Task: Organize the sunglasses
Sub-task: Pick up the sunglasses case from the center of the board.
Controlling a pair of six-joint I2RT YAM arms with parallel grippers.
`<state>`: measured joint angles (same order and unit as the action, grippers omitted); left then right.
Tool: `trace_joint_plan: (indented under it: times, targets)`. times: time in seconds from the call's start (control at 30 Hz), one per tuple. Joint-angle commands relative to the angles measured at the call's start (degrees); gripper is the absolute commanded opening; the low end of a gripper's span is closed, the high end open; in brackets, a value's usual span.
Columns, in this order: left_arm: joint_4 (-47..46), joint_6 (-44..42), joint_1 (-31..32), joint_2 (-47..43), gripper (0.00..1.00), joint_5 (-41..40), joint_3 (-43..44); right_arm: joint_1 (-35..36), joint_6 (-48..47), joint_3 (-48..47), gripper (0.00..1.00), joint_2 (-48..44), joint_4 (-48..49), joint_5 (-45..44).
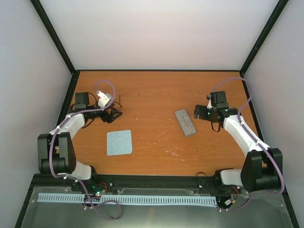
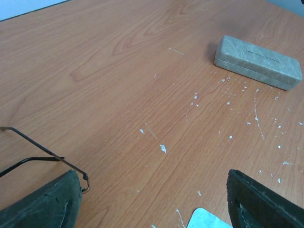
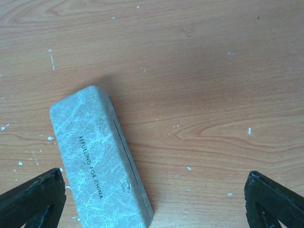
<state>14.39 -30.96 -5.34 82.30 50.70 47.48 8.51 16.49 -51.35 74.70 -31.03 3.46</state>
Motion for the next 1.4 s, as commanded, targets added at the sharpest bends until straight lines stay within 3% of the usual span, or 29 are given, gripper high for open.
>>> trace_joint_plan:
  times: [0.0,0.2,0.4,0.7,1.37]
  targets:
    - [-0.9,-0.6,1.0,1.7,0.83,1.8,3.6,0.4,-4.1,-3.1,1.00,0.5,-2.9,0.4]
    - [0.5,-5.4,2.4,5.5,0.83,-0.5,7.7,2.1,-9.3,-6.9,0.89,4.5,-6.4,2.4]
    - [4.1,-8.3,3.1,10.9,0.82,-1.6,13.5,8.6,-11.7,-11.9,0.92,12.8,-10.3,-3.0]
    - [3.9,-10.2,3.2,12.6,0.82,-2.9,13.8,14.4,-13.2,-16.4,0.93,23.3,-13.7,-5.8]
    - [3.2,-10.0,3.2,12.5,0.81,-2.3,11.6,17.1,-14.0,-19.5,0.92,29.7,-15.7,-9.5]
